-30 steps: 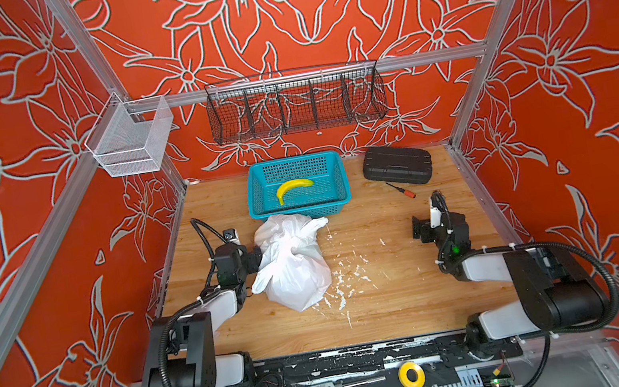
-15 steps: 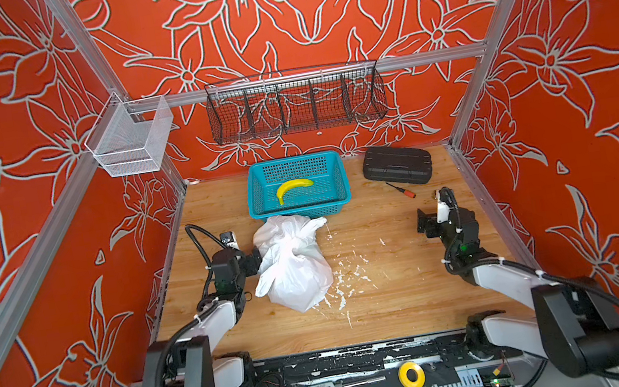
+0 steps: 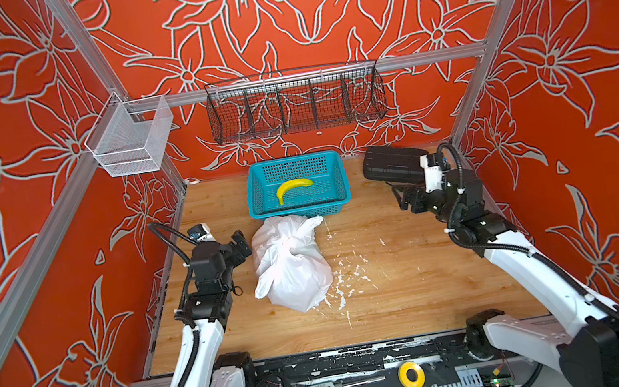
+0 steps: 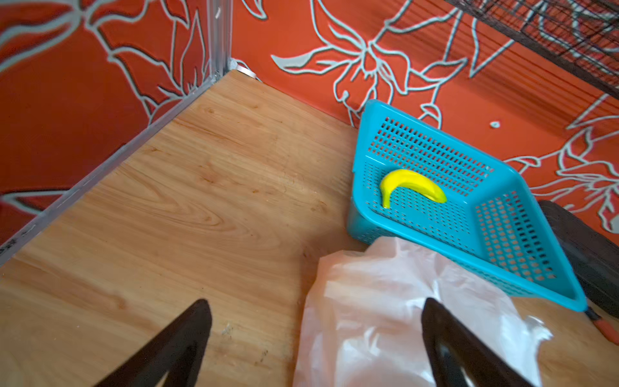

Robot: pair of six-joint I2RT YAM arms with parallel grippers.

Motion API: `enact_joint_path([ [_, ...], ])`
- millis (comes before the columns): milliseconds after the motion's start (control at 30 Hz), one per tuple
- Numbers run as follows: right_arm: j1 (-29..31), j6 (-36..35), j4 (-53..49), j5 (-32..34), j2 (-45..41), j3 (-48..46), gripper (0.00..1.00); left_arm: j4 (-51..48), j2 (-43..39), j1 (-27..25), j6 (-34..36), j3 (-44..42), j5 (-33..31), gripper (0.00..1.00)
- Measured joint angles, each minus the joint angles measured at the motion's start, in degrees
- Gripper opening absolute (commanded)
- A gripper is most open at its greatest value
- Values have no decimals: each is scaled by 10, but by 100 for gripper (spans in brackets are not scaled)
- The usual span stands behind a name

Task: Untie the knot of the plastic bag and take out the fruit
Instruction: 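Reach both grippers toward the knotted top of the white bag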

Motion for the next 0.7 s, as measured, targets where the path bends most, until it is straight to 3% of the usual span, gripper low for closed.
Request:
enact_joint_path([
  [200,100,24,-60,-61,30,40,85,-151,58,-20,-46,133,88,64],
  [333,175,47,-68,-62,55,58,83,-202,129,-63,-55,190,123,58],
  [500,268,73,-62,-56,104,80,83,-233,218,-107,-60,239,154,57],
  [700,355,91,-38,-39,182,102,83,-252,293,-137,-56,294,144,58],
])
